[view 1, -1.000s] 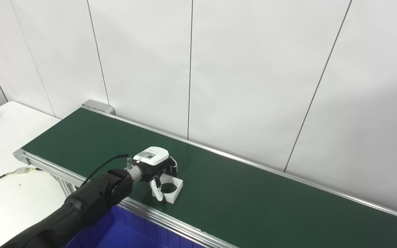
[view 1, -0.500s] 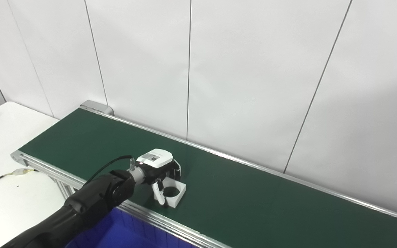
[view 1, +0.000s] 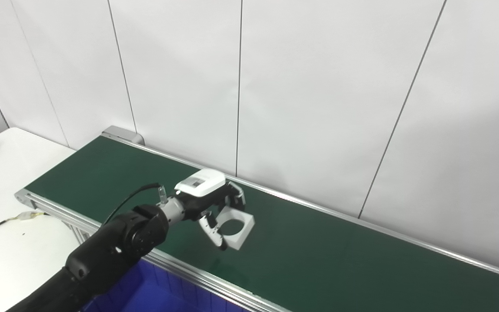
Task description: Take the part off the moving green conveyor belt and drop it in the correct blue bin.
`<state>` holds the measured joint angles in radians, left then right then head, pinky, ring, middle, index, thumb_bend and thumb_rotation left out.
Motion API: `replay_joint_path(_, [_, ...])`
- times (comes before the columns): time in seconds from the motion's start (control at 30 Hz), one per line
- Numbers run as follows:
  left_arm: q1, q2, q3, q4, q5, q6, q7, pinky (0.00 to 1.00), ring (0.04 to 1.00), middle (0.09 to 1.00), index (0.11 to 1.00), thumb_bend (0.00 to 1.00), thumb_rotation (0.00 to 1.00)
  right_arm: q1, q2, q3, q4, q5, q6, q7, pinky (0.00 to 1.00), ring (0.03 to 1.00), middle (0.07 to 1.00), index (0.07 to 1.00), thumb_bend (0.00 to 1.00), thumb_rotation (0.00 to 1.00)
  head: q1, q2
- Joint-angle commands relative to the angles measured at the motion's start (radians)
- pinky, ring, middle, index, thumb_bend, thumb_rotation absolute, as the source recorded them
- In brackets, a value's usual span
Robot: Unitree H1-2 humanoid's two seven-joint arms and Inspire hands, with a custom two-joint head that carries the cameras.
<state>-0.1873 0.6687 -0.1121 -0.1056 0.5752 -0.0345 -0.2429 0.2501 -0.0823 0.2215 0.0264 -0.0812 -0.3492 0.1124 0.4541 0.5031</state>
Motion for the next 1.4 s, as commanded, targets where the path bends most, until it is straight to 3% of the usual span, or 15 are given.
replay_joint_path(0.0, [0.007, 0.016, 0.037, -0.067, -0.029, 0.003, -0.004, 0.5, 0.471, 0.474, 0.499, 0.5, 0.0, -0.005, 0.001, -0.003, -0.035, 0.0, -0.027, 0.004, 0.78, 0.825, 0.86, 0.945, 0.54, 0.33, -0.001, 0.001])
replay_joint_path(0.4, [0.1, 0.006, 0.101, -0.33, -0.049, 0.062, -0.086, 0.54, 0.483, 0.465, 0.505, 0.5, 0.0, 0.001, 0.003, -0.006, -0.056, -0.003, -0.017, 0.005, 0.77, 0.822, 0.858, 0.942, 0.55, 0.31, -0.018, 0.043])
replay_joint_path(0.53, [0.143, -0.011, 0.119, -0.429, -0.067, 0.118, -0.126, 0.56, 0.48, 0.466, 0.503, 0.5, 0.0, 0.006, 0.004, -0.007, -0.074, 0.007, -0.005, 0.007, 0.77, 0.823, 0.859, 0.94, 0.56, 0.33, -0.028, 0.077])
replay_joint_path(0.7, [0.208, -0.04, 0.144, -0.536, -0.117, 0.171, -0.159, 0.5, 0.463, 0.462, 0.509, 0.5, 0.0, 0.008, 0.006, -0.014, -0.101, -0.005, 0.002, 0.0, 0.75, 0.807, 0.843, 0.931, 0.57, 0.37, -0.047, 0.129])
replay_joint_path(0.8, [0.251, -0.059, 0.148, -0.595, -0.12, 0.213, -0.184, 0.52, 0.459, 0.469, 0.508, 0.5, 0.0, 0.007, 0.002, -0.017, -0.12, 0.007, 0.013, 0.007, 0.74, 0.8, 0.839, 0.924, 0.58, 0.38, -0.063, 0.175])
replay_joint_path(0.9, [0.282, -0.073, 0.149, -0.621, -0.112, 0.233, -0.197, 0.5, 0.451, 0.454, 0.512, 0.5, 0.0, 0.005, -0.001, -0.021, -0.141, 0.009, 0.034, 0.011, 0.73, 0.792, 0.833, 0.913, 0.6, 0.38, -0.073, 0.203])
replay_joint_path(0.93, [0.294, -0.076, 0.15, -0.622, -0.116, 0.225, -0.195, 0.5, 0.451, 0.453, 0.512, 0.5, 0.0, 0.003, -0.002, -0.022, -0.15, 0.01, 0.043, 0.013, 0.73, 0.792, 0.832, 0.913, 0.6, 0.38, -0.082, 0.231])
replay_joint_path(1.03, [0.316, -0.081, 0.157, -0.621, -0.125, 0.21, -0.193, 0.49, 0.451, 0.47, 0.506, 0.5, 0.0, -0.002, -0.003, -0.026, -0.165, 0.018, 0.062, 0.017, 0.72, 0.785, 0.824, 0.904, 0.63, 0.38, -0.089, 0.252])
replay_joint_path(1.07, [0.32, -0.081, 0.16, -0.622, -0.129, 0.208, -0.193, 0.48, 0.448, 0.471, 0.506, 0.5, 0.0, -0.003, -0.003, -0.026, -0.172, 0.022, 0.07, 0.019, 0.72, 0.785, 0.823, 0.902, 0.64, 0.38, -0.095, 0.283])
replay_joint_path(1.1, [0.323, -0.082, 0.162, -0.622, -0.133, 0.207, -0.193, 0.46, 0.443, 0.472, 0.508, 0.5, 0.0, -0.004, -0.003, -0.027, -0.177, 0.025, 0.077, 0.02, 0.72, 0.784, 0.821, 0.9, 0.64, 0.39, -0.095, 0.283])
replay_joint_path(1.17, [0.336, -0.084, 0.17, -0.614, -0.154, 0.206, -0.191, 0.44, 0.438, 0.476, 0.51, 0.5, 0.0, -0.009, -0.003, -0.03, -0.189, 0.028, 0.092, 0.02, 0.71, 0.776, 0.813, 0.893, 0.66, 0.4, -0.105, 0.322])
replay_joint_path(1.37, [0.371, -0.094, 0.166, -0.594, -0.151, 0.23, -0.198, 0.44, 0.444, 0.477, 0.504, 0.5, 0.0, -0.011, -0.004, -0.034, -0.224, 0.023, 0.133, 0.021, 0.7, 0.761, 0.802, 0.884, 0.7, 0.45, -0.104, 0.356])
